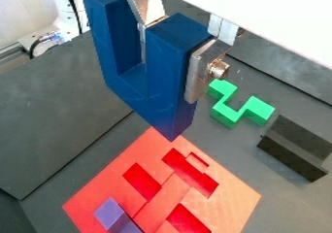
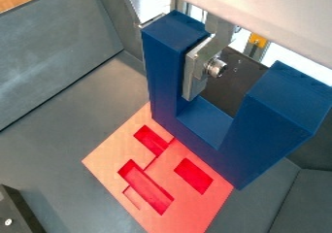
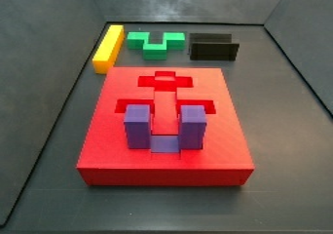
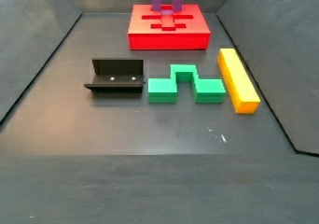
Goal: Pick up the blue object. Move up. Move to above the board. Insert the blue object.
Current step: Insert the blue object.
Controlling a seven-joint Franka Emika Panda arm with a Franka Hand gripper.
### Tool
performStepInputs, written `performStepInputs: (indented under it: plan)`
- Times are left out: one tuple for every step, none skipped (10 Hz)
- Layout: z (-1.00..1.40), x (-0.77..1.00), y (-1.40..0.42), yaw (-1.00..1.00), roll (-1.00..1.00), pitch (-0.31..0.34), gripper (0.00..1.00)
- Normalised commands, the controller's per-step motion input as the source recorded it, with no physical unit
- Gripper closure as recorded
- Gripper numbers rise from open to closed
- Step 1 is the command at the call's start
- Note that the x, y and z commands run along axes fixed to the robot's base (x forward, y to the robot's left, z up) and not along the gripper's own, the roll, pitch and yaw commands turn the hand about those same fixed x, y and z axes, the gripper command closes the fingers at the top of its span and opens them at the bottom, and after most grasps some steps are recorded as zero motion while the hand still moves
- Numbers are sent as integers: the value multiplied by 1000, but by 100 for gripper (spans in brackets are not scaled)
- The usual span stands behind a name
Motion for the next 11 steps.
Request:
performStepInputs:
  plan:
    - [-74,0,-149,0,73,0,100]
    - [-69,0,-137,0,74,0,100]
    - [-229,154,-134,0,99,0,100]
    - [-340,734,0,0,61,-44,100]
    - [-220,1000,83,0,23,-84,100]
    - [-243,1000,100,0,1,-90,100]
    - [-211,1000,163,0,0,-83,100]
    - [-194,1000,249,31,0,-74,100]
    - [-191,1000,291,40,0,-91,100]
    - [-214,951,303,17,13,-123,100]
    - [-237,854,300,26,130,-116,100]
